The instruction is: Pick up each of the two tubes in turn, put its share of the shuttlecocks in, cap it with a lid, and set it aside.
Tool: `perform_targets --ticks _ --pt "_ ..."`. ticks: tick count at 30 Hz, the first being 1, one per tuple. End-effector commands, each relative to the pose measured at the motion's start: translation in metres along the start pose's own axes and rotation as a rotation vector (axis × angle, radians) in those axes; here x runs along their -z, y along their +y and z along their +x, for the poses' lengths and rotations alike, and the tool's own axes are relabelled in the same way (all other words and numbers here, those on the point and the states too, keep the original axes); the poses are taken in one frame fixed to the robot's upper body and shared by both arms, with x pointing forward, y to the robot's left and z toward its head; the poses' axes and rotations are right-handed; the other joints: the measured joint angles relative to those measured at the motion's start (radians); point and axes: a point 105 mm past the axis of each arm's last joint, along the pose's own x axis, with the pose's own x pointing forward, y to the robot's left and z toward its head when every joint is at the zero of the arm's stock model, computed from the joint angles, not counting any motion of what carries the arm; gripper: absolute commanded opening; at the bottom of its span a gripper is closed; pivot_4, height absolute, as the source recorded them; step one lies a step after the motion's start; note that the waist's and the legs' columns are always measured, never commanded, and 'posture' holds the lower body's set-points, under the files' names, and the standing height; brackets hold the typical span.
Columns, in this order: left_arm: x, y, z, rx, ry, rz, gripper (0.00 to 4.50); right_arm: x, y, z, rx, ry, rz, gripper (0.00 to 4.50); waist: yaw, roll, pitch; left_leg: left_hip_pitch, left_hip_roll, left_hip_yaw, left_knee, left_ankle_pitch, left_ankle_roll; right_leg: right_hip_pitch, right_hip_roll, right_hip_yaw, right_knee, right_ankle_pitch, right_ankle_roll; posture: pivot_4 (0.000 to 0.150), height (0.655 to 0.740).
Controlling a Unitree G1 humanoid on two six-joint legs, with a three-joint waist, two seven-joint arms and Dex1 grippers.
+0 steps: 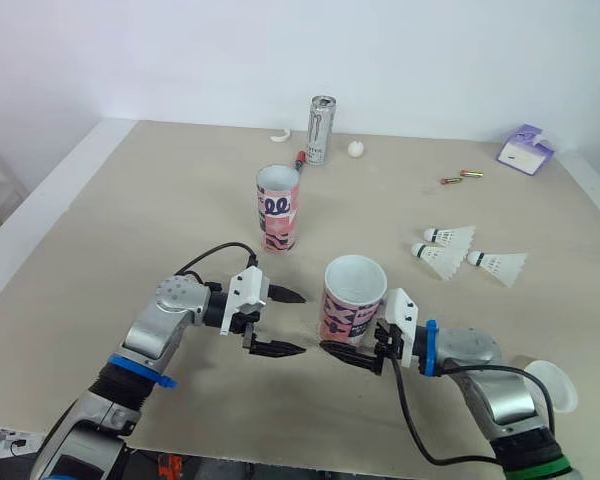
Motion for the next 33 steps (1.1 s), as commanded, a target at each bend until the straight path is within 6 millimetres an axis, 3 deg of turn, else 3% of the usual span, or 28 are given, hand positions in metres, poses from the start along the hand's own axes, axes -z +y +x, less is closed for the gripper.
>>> perform_targets --ticks 1,5,10,21,27,33 --pt "-0.008 -0.002 -0.002 0.007 -0.021 0.046 4.5 -0.005 -0.002 0.005 -0.001 -0.024 -0.026 4.43 0.0 0.0 0.0 0.0 0.0 0.0 0.0 0.0 0.0 0.0 0.0 0.0 0.0 0.0 -0.001 0.15 0.74" --pt "-0.007 -0.003 -0.002 0.005 -0.018 0.049 4.5 -0.005 -0.001 0.009 -0.01 -0.035 -0.011 4.43 0.0 0.0 0.0 0.0 0.0 0.0 0.0 0.0 0.0 0.0 0.0 0.0 0.001 0.001 -0.001 0.15 0.74" --pt "-0.006 -0.002 -0.002 0.002 -0.013 0.05 4.5 -0.004 -0.002 0.009 -0.001 -0.033 -0.011 3.15 0.0 0.0 0.0 0.0 0.0 0.0 0.0 0.0 0.0 0.0 0.0 0.0 0.001 0.001 -0.001 0.15 0.74" --pt "-0.004 -0.001 -0.003 0.001 0.001 0.053 4.5 -0.017 -0.002 -0.012 0.086 -0.071 -0.009 3.15 0.001 0.0 0.0 0.001 0.0 0.0 0.0 0.001 -0.001 0.0 0.0 0.0 0.002 0.001 -0.001 0.15 0.74" --pt "-0.008 0.0 -0.006 -0.012 -0.018 0.045 4.5 -0.047 -0.028 -0.067 0.401 -0.211 0.081 3.15 0.001 0.0 0.0 0.0 0.0 0.0 0.0 0.001 -0.001 0.0 0.0 0.001 0.003 0.001 0.0 0.15 0.74" --pt "-0.013 -0.002 -0.003 -0.01 -0.039 0.031 4.5 -0.041 -0.071 -0.172 0.907 -0.256 0.149 3.15 0.002 0.0 0.0 0.002 0.0 0.0 0.001 0.001 -0.002 0.001 0.0 0.001 0.003 0.001 -0.001 0.15 0.74"
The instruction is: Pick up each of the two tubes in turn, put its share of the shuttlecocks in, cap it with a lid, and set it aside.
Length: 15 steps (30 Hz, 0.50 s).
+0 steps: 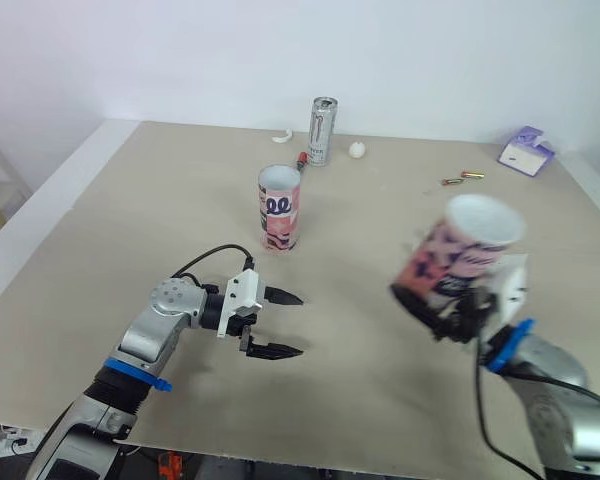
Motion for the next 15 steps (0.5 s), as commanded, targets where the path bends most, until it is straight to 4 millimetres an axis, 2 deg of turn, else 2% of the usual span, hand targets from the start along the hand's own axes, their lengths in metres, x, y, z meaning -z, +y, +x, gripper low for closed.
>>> perform_targets --ticks 1,6,10,12,15 --pt "-0.016 -0.001 0.001 -0.002 -0.053 0.031 4.5 -0.019 -0.053 -0.029 0.273 -0.067 -0.016 3.15 -0.001 0.0 0.0 0.0 0.0 0.001 0.0 0.0 0.0 0.0 0.0 0.001 0.0 0.0 0.0 0.15 0.74" --pt "-0.025 -0.001 0.005 -0.009 -0.089 0.019 4.5 -0.011 -0.119 -0.071 0.612 -0.038 -0.027 3.15 -0.003 0.001 0.0 0.003 0.0 0.003 0.0 0.0 0.0 0.0 0.0 0.004 0.002 0.0 0.0 0.15 0.74" --pt "-0.026 -0.002 0.005 -0.009 -0.087 0.021 4.5 0.003 -0.143 -0.086 0.732 0.02 -0.03 3.15 -0.005 0.002 0.0 0.004 0.0 0.004 0.0 0.0 0.0 0.0 0.001 0.006 0.004 -0.002 0.003 0.15 0.74" --pt "-0.027 -0.003 0.006 -0.012 -0.087 0.021 4.5 0.011 -0.167 -0.101 0.854 0.034 -0.013 3.15 -0.01 0.003 0.0 0.006 0.0 0.005 0.0 0.0 0.0 0.0 0.001 0.008 0.005 -0.003 0.003 0.15 0.74" --pt "-0.027 -0.003 0.006 -0.018 -0.086 0.019 4.5 0.016 -0.188 -0.117 0.964 0.029 0.016 3.15 -0.014 0.004 0.0 0.007 -0.001 0.008 0.0 0.0 0.001 0.0 0.001 0.012 0.005 -0.002 0.004 0.15 0.74"
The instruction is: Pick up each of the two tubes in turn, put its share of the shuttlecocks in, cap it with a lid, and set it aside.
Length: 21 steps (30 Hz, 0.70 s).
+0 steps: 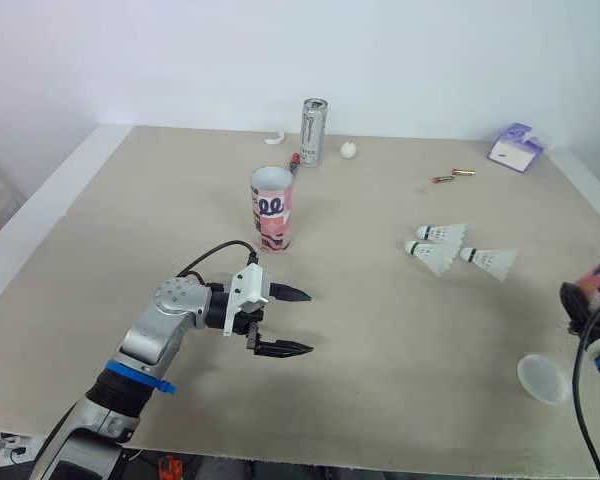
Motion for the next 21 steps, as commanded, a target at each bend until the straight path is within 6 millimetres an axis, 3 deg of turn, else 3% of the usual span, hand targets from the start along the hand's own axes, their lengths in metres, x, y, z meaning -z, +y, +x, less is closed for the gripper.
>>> perform_targets --ticks 1,4,13,17,21 --pt "-0.011 -0.001 -0.001 -0.005 -0.032 0.029 4.5 -0.016 -0.038 0.004 0.152 -0.062 0.015 3.15 -0.004 0.0 0.0 0.0 0.0 0.001 0.0 0.0 0.0 0.0 0.0 0.001 0.0 0.0 0.0 0.15 0.74" --pt "-0.011 -0.002 -0.002 -0.015 -0.03 0.028 4.5 -0.007 -0.056 0.005 0.219 -0.029 0.013 3.15 -0.008 0.0 0.0 0.0 -0.001 0.002 0.0 0.0 0.0 0.0 0.0 0.003 0.0 0.0 0.0 0.15 0.74" --pt "-0.011 -0.003 -0.002 -0.018 -0.024 0.024 4.5 0.012 -0.06 0.007 0.22 0.017 0.029 3.15 -0.024 0.0 0.0 0.003 -0.001 0.006 -0.002 0.0 0.001 0.0 0.0 0.008 0.0 0.0 0.001 0.15 0.74" --pt "-0.01 -0.002 -0.002 -0.016 -0.019 0.025 4.5 0.016 -0.063 0.005 0.228 0.024 0.031 4.46 -0.029 0.0 0.0 0.003 -0.001 0.006 -0.001 0.0 0.001 0.001 0.001 0.01 0.0 0.0 0.003 0.15 0.74" --pt "-0.01 -0.003 -0.001 -0.011 -0.016 0.025 4.5 0.02 -0.063 -0.001 0.23 0.036 0.013 4.46 -0.03 0.0 0.0 0.003 -0.001 0.006 -0.001 0.0 0.001 0.001 0.001 0.01 0.0 0.0 0.003 0.15 0.74"
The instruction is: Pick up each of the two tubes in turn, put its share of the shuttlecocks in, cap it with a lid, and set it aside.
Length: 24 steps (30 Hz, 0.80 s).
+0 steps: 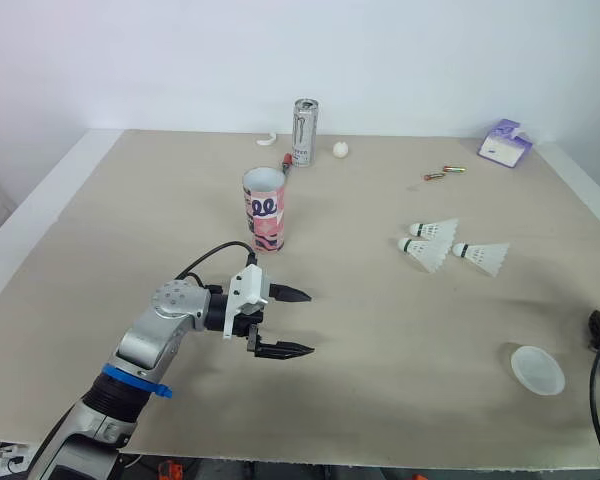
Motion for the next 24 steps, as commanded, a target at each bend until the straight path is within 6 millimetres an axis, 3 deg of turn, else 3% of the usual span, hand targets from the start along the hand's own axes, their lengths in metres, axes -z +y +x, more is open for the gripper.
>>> perform_targets --ticks 1,14,20,24 --pt "-0.008 -0.001 0.0 0.007 -0.009 0.033 4.5 -0.017 -0.004 -0.004 0.002 -0.055 -0.037 4.46 0.0 0.0 0.0 0.0 0.0 0.0 0.0 0.0 0.0 0.0 0.0 0.0 0.0 0.0 0.0 0.15 0.74" --pt "-0.017 0.001 0.006 0.042 -0.084 0.023 4.5 -0.01 0.0 -0.044 -0.003 -0.029 -0.076 4.46 0.003 0.001 0.0 0.0 0.001 -0.001 0.0 0.0 0.0 -0.001 0.0 0.003 0.0 -0.002 0.003 0.15 0.74" --pt "-0.016 0.001 0.008 0.058 -0.077 0.029 4.5 -0.012 0.001 -0.053 0.0 -0.02 -0.088 4.46 0.003 0.001 0.0 0.001 0.001 -0.001 0.0 0.0 0.0 -0.001 0.001 0.003 0.0 -0.002 0.003 0.15 0.74" --pt "-0.013 0.002 0.008 0.058 -0.071 0.03 4.5 -0.019 0.006 -0.069 -0.014 -0.029 -0.116 4.46 0.005 0.001 -0.001 0.0 0.001 -0.001 -0.001 0.0 0.0 -0.001 0.001 0.004 0.0 -0.003 0.004 0.15 0.74"
